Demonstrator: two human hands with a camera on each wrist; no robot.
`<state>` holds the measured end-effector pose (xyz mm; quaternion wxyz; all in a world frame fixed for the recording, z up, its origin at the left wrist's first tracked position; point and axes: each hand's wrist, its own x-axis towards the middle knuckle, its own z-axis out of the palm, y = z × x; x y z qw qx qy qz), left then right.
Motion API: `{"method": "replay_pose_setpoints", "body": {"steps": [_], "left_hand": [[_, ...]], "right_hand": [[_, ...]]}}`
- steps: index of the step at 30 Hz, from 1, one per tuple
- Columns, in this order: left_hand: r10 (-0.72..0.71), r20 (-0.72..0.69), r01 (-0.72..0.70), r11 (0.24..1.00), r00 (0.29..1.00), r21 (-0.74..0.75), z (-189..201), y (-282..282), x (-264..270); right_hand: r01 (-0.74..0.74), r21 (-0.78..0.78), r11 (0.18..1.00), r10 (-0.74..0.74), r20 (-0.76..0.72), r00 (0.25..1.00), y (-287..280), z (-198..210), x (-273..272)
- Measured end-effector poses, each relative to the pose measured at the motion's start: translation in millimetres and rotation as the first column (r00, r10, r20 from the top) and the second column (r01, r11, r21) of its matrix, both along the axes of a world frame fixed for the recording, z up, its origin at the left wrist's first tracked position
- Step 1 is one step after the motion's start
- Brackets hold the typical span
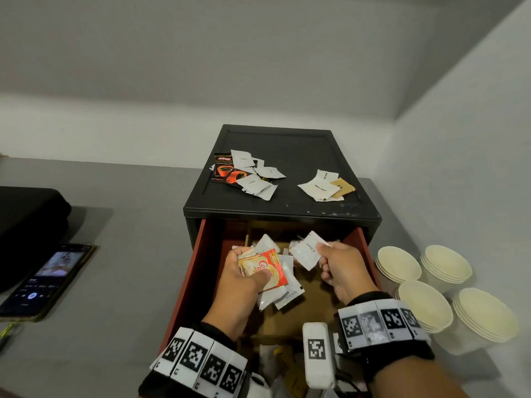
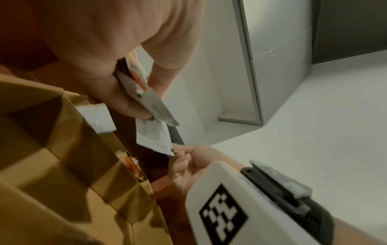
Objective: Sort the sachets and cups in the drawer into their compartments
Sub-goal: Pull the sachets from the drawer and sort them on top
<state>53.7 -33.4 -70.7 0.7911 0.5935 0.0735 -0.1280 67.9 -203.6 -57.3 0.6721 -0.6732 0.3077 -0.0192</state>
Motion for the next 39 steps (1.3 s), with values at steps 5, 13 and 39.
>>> {"method": "replay_pose_setpoints", "body": {"steps": [5,13,39], "left_hand": [[0.039,-0.007,-0.039,0.997,0.999,0.065,-0.2,2.8,-0.4],[0.035,-0.09,-0.013,0.972,0.995,0.234,-0.7,4.4,-1.1],[0.132,-0.076,-0.107,0.958,0.988,0.267,-7.1,4.9,5.4]], "right_hand": [[0.112,0.055,0.992,-0.112,-0.004,0.994,-3.5,-15.9,6.3],[-0.361,-0.604,0.71,0.391,-0.087,0.916,23.2,-16.8,24.8],[-0.906,-0.399,0.141,0.62,-0.678,0.395,57.6,-13.4,66.6]]}}
